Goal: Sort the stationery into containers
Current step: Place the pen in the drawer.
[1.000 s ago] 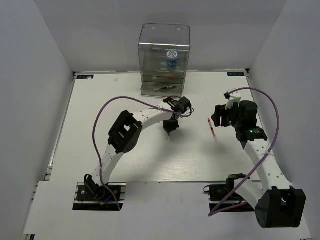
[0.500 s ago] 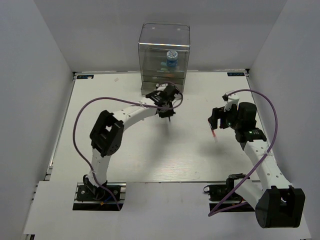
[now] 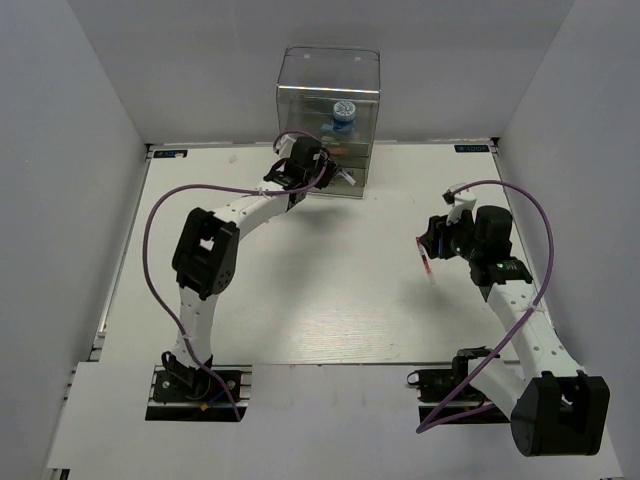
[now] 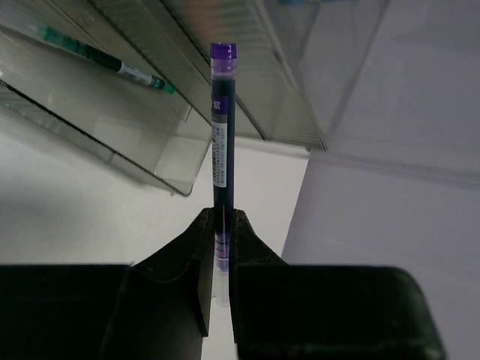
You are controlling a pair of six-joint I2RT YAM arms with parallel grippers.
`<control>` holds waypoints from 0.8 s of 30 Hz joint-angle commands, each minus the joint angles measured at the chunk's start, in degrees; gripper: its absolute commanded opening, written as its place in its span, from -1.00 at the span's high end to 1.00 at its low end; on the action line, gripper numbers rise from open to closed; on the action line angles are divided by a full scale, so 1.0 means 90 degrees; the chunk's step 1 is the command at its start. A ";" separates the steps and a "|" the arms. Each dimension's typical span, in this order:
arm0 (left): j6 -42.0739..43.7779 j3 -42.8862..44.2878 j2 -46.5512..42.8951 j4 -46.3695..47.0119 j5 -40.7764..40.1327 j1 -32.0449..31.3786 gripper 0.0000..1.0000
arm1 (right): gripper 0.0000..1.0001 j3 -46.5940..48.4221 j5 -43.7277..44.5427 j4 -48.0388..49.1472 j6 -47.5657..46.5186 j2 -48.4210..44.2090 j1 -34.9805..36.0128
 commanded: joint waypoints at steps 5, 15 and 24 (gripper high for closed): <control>-0.1730 0.0685 0.0849 0.1240 0.0184 0.0253 1.00 | -0.08 -0.0005 -0.0029 0.0257 0.0011 -0.0190 -0.0021; -0.2111 0.1147 0.1406 0.0801 -0.0275 0.0380 0.37 | -0.28 -0.0015 -0.0019 0.0277 0.0021 -0.0200 -0.0011; -0.2112 0.0854 0.1056 0.0791 -0.0148 0.0380 -0.27 | -0.35 -0.0054 -0.0058 0.0277 -0.0028 -0.0113 -0.0031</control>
